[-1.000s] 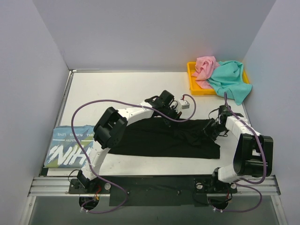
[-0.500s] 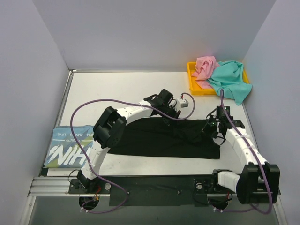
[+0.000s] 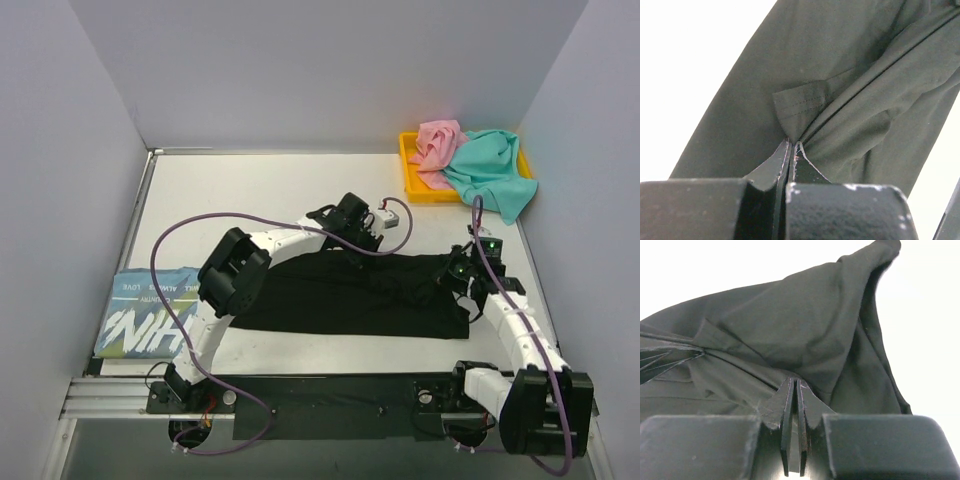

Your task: Fold and stack the t-shirts

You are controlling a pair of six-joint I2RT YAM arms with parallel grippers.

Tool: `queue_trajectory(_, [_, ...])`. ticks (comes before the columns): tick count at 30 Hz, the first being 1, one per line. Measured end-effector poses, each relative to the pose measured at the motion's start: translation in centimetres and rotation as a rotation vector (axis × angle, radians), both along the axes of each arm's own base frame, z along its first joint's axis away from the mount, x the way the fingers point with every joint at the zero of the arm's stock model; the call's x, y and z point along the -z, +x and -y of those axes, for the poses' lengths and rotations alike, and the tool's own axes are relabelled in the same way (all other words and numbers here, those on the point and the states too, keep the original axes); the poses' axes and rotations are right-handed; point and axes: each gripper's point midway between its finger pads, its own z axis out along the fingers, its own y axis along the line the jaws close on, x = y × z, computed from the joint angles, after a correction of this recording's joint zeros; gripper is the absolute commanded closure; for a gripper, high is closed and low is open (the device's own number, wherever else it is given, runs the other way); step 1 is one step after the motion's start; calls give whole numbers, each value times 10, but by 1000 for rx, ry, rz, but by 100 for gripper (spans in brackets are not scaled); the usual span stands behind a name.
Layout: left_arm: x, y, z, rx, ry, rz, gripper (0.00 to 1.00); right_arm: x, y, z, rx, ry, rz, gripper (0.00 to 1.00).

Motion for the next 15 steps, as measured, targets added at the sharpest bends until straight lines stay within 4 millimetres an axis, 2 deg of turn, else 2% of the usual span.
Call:
queue_trajectory(4, [-10,2,1,-27,-10,-5,100,-21,0,-2,-27,-12,154,100])
queue_trajectory(7, [-22,5,5,-42,-34,0,100,-24,3,-2,-30,-19,185,100])
queue_trajectory(9, [-27,6,6,-49,-41,2,100,-18,5,-1,-32,-21,170,100])
queue_trajectory(11, [-27,7,6,-57,-44,7,100,-2,3,0,-31,-20,108,100])
queue_trajectory(15, [-8,6,-2,-77,-13,10,100,20,1,4,-32,-25,29,100])
